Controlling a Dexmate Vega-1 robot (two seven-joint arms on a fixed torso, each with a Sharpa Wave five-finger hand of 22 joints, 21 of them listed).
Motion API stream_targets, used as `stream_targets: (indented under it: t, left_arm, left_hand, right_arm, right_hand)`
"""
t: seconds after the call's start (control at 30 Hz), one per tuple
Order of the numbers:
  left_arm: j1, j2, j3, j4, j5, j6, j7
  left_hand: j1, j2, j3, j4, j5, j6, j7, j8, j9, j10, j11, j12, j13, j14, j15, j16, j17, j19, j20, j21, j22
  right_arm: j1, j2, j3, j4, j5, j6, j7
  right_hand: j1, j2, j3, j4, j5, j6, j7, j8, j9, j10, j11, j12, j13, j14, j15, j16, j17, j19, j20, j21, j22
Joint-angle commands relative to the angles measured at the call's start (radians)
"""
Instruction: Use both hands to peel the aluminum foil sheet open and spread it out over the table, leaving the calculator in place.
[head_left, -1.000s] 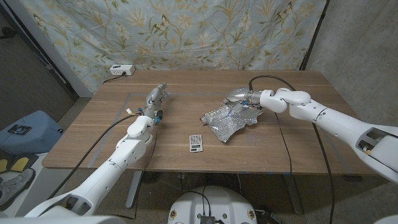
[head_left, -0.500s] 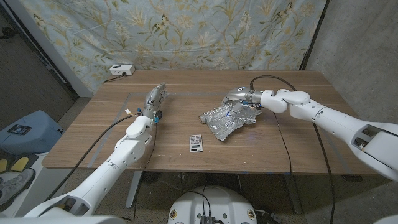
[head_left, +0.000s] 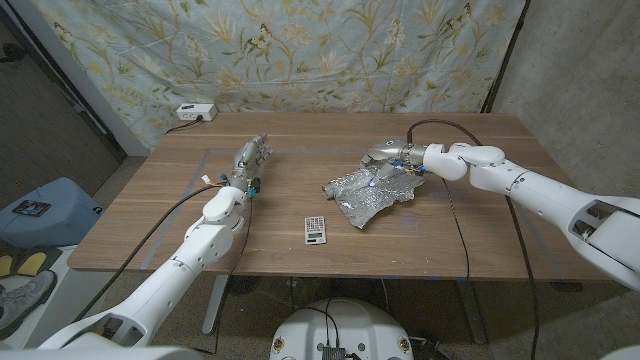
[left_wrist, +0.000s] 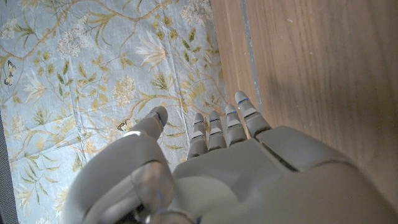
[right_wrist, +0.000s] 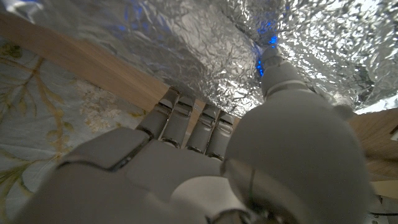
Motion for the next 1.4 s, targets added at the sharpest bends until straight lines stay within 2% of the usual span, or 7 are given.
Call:
stream_targets:
  t: [0.03, 0.43, 0.77, 0.9, 1.1, 1.4]
  left_arm:
    - [-0.003, 0.004, 0.004, 0.001, 0.0, 0.004, -0.008]
    - [-0.005, 0.002, 0.006, 0.003, -0.002, 0.001, -0.014]
    - [-0.005, 0.002, 0.005, 0.005, -0.003, -0.002, -0.019]
    - [-0.006, 0.001, 0.006, 0.008, -0.005, 0.0, -0.022]
    - [-0.01, 0.001, 0.008, 0.011, -0.004, 0.0, -0.025]
    - [-0.014, 0.004, 0.008, 0.008, -0.003, 0.007, -0.024]
  left_hand:
    - [-0.001, -0.005, 0.005, 0.003, 0.007, 0.009, -0.001, 0.001, 0.005, 0.012, 0.001, 0.009, 0.003, 0.01, 0.0, 0.006, 0.003, 0.012, -0.002, -0.002, 0.002]
    - [-0.002, -0.005, 0.006, 0.004, 0.007, 0.01, -0.001, 0.001, 0.005, 0.013, 0.002, 0.009, 0.003, 0.011, -0.001, 0.005, 0.003, 0.012, -0.001, -0.003, 0.002]
    - [-0.002, -0.005, 0.006, 0.003, 0.006, 0.01, -0.002, 0.001, 0.005, 0.013, 0.001, 0.009, 0.004, 0.011, -0.002, 0.004, 0.003, 0.013, 0.0, -0.003, 0.002]
    - [-0.002, -0.005, 0.006, 0.003, 0.006, 0.011, -0.002, 0.001, 0.005, 0.013, 0.001, 0.009, 0.004, 0.011, -0.002, 0.004, 0.003, 0.013, 0.0, -0.003, 0.002]
    - [-0.002, -0.005, 0.006, 0.003, 0.006, 0.01, -0.001, 0.0, 0.005, 0.014, 0.002, 0.009, 0.004, 0.012, -0.002, 0.004, 0.003, 0.013, 0.0, -0.004, 0.002]
    - [-0.003, -0.005, 0.006, 0.003, 0.006, 0.01, -0.003, 0.0, 0.005, 0.014, 0.003, 0.01, 0.004, 0.011, -0.002, 0.003, 0.003, 0.013, 0.001, -0.004, 0.002]
  right_arm:
    - [-0.032, -0.03, 0.048, -0.072, 0.054, 0.003, 0.025]
    - [-0.056, -0.051, 0.088, -0.132, 0.077, -0.004, 0.059]
    - [-0.094, -0.065, 0.15, -0.198, 0.243, -0.032, 0.188]
    - [-0.105, -0.068, 0.163, -0.219, 0.269, -0.047, 0.216]
    - [-0.118, -0.063, 0.187, -0.226, 0.356, -0.077, 0.271]
    - [-0.121, -0.059, 0.204, -0.246, 0.43, -0.125, 0.333]
  right_hand:
    - [0.036, 0.045, -0.004, 0.001, 0.0, 0.012, 0.001, 0.004, 0.002, 0.004, 0.008, 0.009, 0.003, 0.023, -0.152, 0.002, 0.007, 0.011, -0.076, 0.006, 0.004]
    - [0.037, 0.046, -0.006, 0.004, -0.003, 0.012, 0.003, 0.002, 0.003, 0.001, 0.009, 0.009, 0.008, 0.025, -0.151, -0.003, 0.01, 0.012, -0.075, 0.005, 0.004]
    - [0.032, 0.045, -0.011, 0.008, -0.007, 0.014, 0.008, 0.001, 0.003, 0.001, 0.013, 0.01, 0.012, 0.025, -0.149, -0.007, 0.012, 0.012, -0.075, 0.003, 0.004]
    - [0.029, 0.047, -0.012, 0.011, -0.009, 0.009, 0.009, -0.002, 0.004, 0.0, 0.015, 0.009, 0.014, 0.025, -0.149, -0.009, 0.013, 0.013, -0.074, 0.003, 0.004]
    - [0.028, 0.047, -0.014, 0.012, -0.011, 0.009, 0.014, -0.004, 0.004, -0.001, 0.02, 0.01, 0.017, 0.023, -0.15, -0.013, 0.015, 0.02, -0.068, 0.005, 0.004]
    - [0.024, 0.047, -0.018, 0.014, -0.014, 0.013, 0.02, -0.004, 0.005, 0.001, 0.025, 0.011, 0.02, 0.027, -0.149, -0.013, 0.018, 0.024, -0.063, 0.006, 0.005]
